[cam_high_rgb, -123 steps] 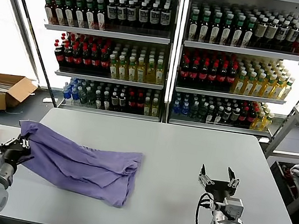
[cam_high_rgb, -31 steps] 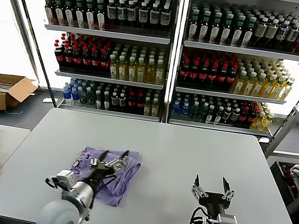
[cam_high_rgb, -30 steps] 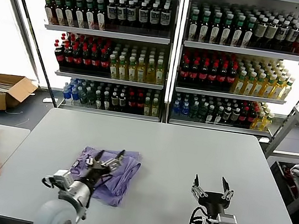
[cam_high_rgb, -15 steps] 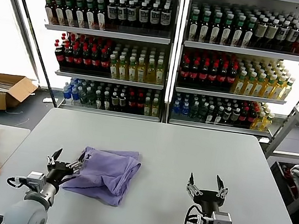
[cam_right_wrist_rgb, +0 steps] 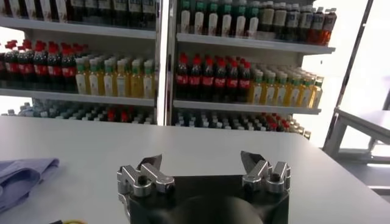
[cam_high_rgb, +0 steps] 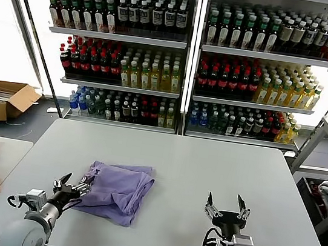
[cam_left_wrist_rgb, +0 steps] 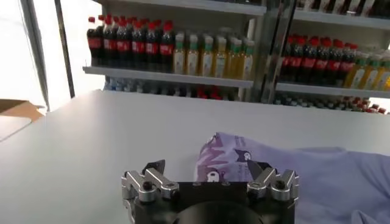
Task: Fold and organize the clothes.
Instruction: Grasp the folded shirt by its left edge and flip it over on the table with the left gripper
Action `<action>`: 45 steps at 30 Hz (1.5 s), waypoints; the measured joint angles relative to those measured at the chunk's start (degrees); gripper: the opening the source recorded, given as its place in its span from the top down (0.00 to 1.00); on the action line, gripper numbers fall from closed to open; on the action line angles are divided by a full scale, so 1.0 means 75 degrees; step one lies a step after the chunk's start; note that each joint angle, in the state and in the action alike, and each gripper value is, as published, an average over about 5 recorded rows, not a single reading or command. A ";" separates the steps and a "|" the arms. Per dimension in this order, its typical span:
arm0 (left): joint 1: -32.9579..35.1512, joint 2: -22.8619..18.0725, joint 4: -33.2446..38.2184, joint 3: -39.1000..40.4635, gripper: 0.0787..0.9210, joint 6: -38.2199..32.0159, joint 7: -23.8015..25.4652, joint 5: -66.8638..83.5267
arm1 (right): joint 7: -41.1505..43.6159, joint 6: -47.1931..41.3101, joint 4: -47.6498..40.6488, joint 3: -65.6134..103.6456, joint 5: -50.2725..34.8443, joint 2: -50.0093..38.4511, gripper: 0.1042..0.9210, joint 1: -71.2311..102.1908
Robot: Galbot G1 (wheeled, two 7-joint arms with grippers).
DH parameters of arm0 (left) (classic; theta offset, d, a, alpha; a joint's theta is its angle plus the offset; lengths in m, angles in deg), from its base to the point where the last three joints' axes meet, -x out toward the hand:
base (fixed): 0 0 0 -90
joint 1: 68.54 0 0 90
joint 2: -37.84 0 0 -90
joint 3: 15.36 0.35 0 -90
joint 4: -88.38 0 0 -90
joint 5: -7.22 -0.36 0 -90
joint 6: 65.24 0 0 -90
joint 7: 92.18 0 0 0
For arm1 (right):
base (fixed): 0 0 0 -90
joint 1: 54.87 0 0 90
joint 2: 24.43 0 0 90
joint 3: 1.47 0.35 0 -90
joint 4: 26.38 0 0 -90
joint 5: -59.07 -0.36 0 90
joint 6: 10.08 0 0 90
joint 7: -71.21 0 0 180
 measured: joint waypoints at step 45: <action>-0.0042 -0.0026 -0.0150 -0.0015 0.97 0.0129 0.0323 0.0334 | 0.0018 0.0043 -0.0036 -0.0073 0.0123 0.0002 0.12 -0.0083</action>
